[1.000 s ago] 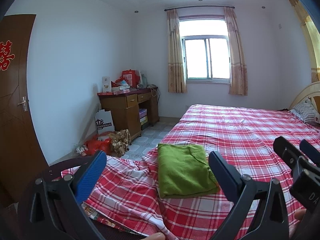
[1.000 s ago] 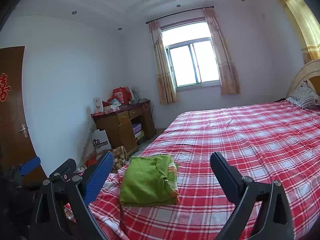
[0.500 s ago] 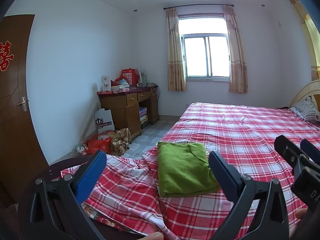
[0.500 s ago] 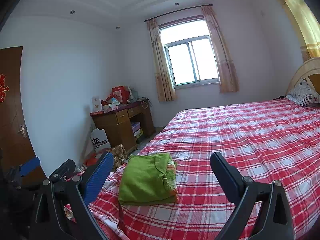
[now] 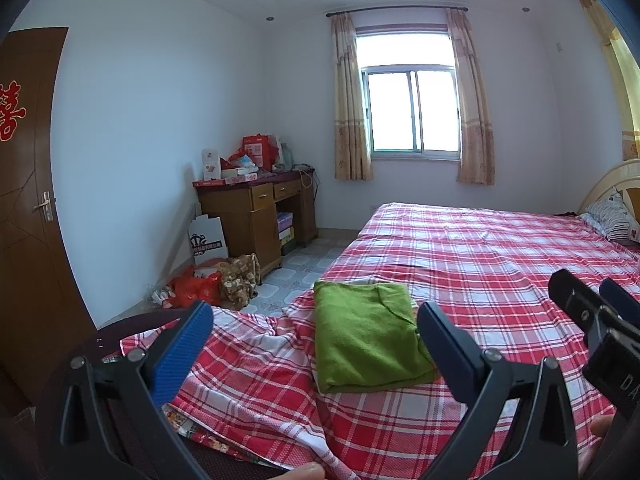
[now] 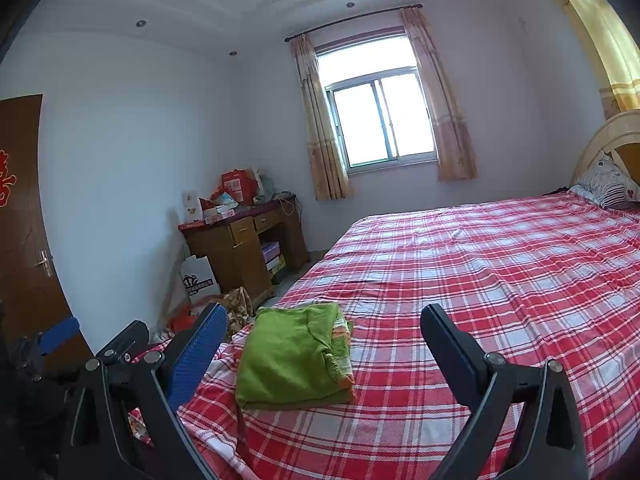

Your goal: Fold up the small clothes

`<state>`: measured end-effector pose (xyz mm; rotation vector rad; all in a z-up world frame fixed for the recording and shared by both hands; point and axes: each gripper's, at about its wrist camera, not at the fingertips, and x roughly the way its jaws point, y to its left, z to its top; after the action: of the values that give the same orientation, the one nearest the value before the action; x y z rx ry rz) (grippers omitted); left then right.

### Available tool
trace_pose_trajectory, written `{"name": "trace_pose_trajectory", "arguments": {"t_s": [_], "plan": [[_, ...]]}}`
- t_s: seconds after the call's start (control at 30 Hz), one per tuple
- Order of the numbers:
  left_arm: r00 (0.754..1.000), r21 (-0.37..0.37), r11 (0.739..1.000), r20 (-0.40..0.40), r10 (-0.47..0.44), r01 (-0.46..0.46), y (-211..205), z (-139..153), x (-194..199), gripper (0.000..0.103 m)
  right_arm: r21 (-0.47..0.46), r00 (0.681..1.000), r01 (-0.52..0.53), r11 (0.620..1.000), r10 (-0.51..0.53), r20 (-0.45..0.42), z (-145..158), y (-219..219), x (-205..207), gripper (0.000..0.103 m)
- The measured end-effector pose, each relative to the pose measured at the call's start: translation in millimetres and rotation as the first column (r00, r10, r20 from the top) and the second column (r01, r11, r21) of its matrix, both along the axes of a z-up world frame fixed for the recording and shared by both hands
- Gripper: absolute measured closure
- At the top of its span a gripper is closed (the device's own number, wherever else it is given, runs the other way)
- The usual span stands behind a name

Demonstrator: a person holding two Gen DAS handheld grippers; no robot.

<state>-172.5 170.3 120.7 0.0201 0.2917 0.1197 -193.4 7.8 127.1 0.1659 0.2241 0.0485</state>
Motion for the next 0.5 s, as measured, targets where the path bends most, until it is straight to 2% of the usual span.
{"name": "trace_pose_trajectory", "arguments": {"t_s": [0.5], "plan": [[0.998,0.010,0.999,-0.044,0.038,-0.037,5,-6,11,0.000,0.002,1.000,0.008,1.000,-0.008,-0.021,-5,0,2,0.005]]}}
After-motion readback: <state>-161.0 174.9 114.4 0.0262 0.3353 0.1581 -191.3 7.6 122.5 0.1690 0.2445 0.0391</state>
